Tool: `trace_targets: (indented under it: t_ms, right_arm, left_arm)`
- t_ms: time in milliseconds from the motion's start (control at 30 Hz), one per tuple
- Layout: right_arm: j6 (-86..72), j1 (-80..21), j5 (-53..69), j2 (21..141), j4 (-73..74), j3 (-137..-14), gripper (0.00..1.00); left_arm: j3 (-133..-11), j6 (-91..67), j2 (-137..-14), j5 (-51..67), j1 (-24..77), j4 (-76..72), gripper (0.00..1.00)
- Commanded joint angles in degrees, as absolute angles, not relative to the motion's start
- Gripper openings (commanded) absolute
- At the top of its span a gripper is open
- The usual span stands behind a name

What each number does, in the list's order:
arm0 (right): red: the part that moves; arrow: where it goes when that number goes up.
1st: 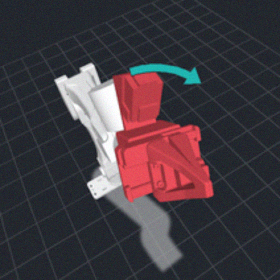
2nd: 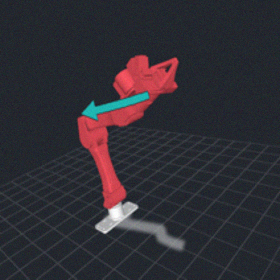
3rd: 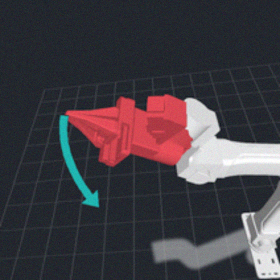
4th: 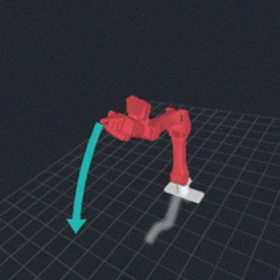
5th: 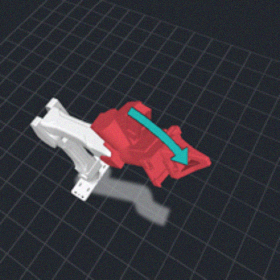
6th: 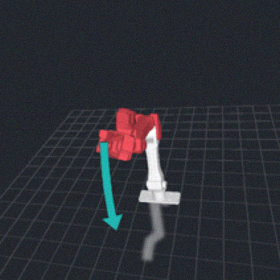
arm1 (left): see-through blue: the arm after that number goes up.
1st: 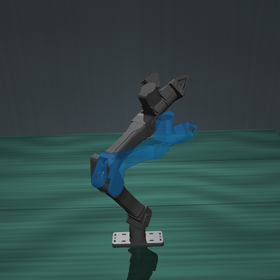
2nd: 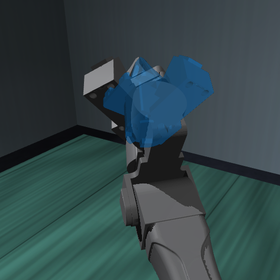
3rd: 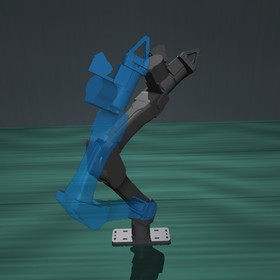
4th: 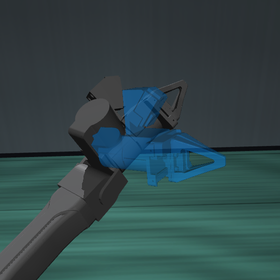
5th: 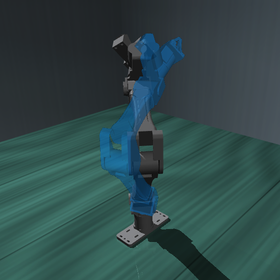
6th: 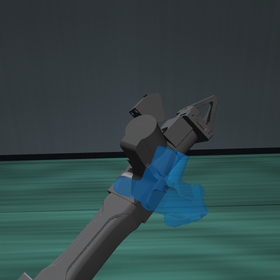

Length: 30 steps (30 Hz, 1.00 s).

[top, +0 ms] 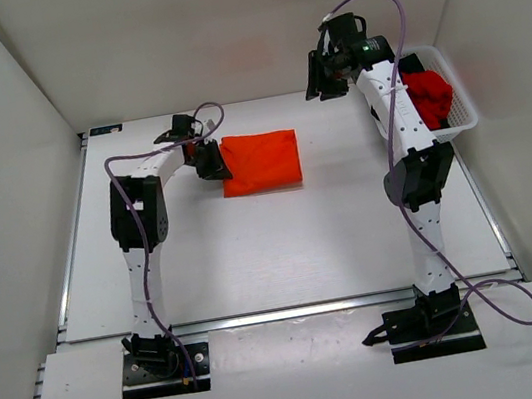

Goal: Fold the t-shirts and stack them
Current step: Put the neatly folded tshirt into the corner of the board with the left arm

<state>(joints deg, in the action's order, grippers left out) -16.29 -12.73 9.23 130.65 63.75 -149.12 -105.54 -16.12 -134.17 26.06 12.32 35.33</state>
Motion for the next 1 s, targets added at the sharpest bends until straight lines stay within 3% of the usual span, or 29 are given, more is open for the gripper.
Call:
trace_targets:
  t_ms: [0,67,133,500,967]
  right_arm:
    - [-15.7,-12.9,8.4,126.6,62.8,-148.7,0.38]
    - [-15.6,-13.1,8.3,126.1,62.8,-148.4,0.38]
    - [-15.6,-13.1,8.2,125.8,62.8,-148.2,0.38]
    - [-15.1,-13.4,7.7,124.3,63.1,-147.0,0.38]
    - [-14.9,-14.4,8.3,124.5,62.7,-146.6,0.39]
  left_arm:
    - [-104.9,-14.7,-133.0,24.5,11.0,36.4,0.19]
    - [-105.4,-13.9,-132.7,23.7,9.8,36.5,0.06]
    - [-105.7,-12.5,-132.3,23.6,8.8,36.8,0.04]
    - [-109.4,0.0,-129.5,13.5,0.4,38.9,0.02]
    - [-108.2,19.2,-127.1,-18.9,-6.2,26.1,0.01]
